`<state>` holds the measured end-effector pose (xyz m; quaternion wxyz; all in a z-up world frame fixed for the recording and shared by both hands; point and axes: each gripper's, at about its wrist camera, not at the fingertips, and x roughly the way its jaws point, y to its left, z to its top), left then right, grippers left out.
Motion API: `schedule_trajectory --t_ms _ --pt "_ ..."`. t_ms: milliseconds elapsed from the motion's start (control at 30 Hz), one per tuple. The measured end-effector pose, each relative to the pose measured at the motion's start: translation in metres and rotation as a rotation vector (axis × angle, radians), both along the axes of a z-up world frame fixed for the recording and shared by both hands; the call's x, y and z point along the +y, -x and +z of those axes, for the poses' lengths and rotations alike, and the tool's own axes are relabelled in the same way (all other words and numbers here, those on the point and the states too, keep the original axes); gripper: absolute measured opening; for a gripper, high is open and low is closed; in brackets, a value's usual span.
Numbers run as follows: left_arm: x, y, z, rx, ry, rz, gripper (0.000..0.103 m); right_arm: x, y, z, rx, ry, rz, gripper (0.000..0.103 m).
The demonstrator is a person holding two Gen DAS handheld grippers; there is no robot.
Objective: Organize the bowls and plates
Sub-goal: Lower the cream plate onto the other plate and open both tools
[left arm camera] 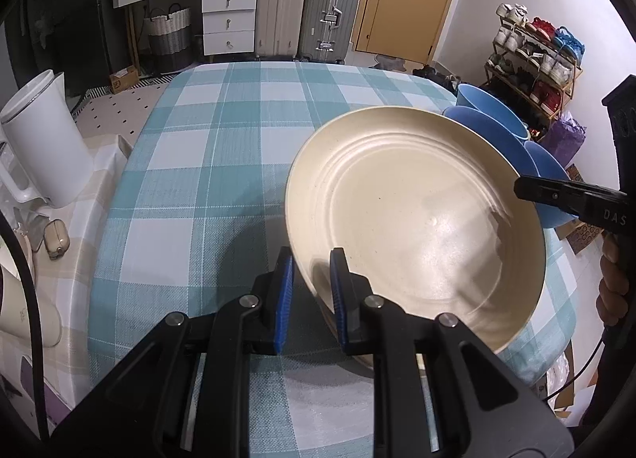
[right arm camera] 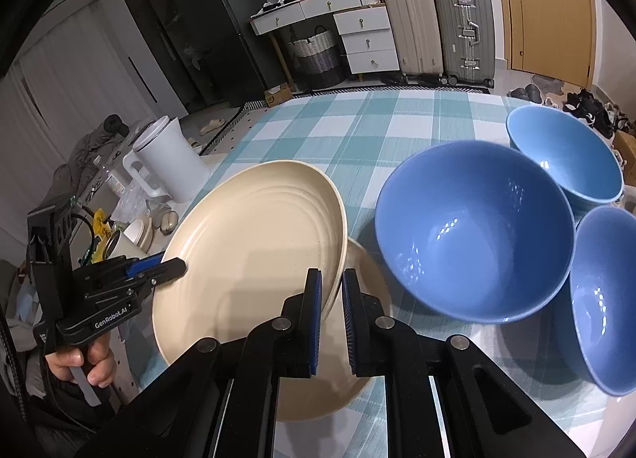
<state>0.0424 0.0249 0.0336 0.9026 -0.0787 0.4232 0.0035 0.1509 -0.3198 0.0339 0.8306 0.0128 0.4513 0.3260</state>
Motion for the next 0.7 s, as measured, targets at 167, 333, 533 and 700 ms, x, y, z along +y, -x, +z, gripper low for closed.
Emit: schedule_trajectory --t_ms 167,333,533,700 --pt "-0.002 0.002 -0.004 -0.01 -0.021 -0.008 0.015 -0.002 0.006 -0.007 0.004 -0.01 -0.005 0.011" --pt "-0.004 0.004 -0.012 -0.007 -0.04 -0.029 0.015 -0.005 0.01 -0.014 0.009 -0.013 -0.015 0.011" --pt "-0.005 0.005 -0.02 -0.007 -0.034 -0.039 0.015 -0.009 0.013 -0.026 0.035 -0.018 -0.02 0.011" --pt "-0.009 0.005 -0.028 -0.006 -0.059 -0.049 0.015 -0.012 0.016 -0.034 0.043 -0.019 -0.024 0.011"
